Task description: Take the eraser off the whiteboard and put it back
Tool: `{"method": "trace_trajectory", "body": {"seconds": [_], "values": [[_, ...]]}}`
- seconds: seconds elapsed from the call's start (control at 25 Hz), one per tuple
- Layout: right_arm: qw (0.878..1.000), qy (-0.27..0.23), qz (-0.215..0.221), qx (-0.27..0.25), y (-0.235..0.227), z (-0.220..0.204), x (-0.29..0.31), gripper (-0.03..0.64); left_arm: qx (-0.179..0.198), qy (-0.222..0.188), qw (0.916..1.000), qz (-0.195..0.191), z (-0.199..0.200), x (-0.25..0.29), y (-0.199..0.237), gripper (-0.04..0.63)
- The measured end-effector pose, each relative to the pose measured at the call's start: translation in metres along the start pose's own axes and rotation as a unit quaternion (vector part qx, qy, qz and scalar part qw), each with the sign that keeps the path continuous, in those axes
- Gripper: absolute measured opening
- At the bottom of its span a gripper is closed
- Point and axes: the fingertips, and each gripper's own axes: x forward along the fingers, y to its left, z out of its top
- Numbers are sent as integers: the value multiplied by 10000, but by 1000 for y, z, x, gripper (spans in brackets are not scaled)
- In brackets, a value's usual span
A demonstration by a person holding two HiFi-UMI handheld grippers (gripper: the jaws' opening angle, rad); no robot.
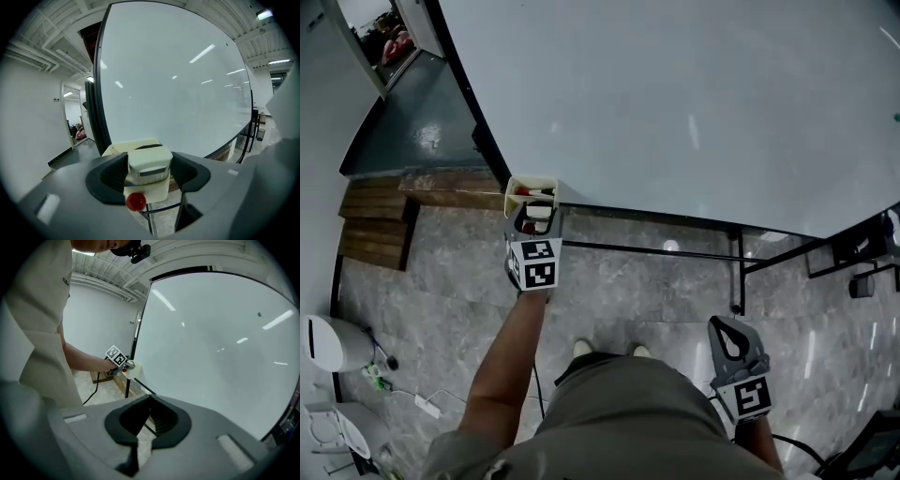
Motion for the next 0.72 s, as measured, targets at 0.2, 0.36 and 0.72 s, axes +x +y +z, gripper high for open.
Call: {"method": "trace_trajectory", "body": {"seconds": [0.2,0.36,0.72], "values": [[10000,-30,68,-29,-5,2,-2,3,41,-30,10000,44,5,-4,1,276],[9998,-67,174,-95,-8,-1,-2,3,43,-179,9998,100,14,-12,2,276],[9982,-326,491,-143,-14,-9,-11,3,122,-679,9972,282,51,-59,-1,275]]}}
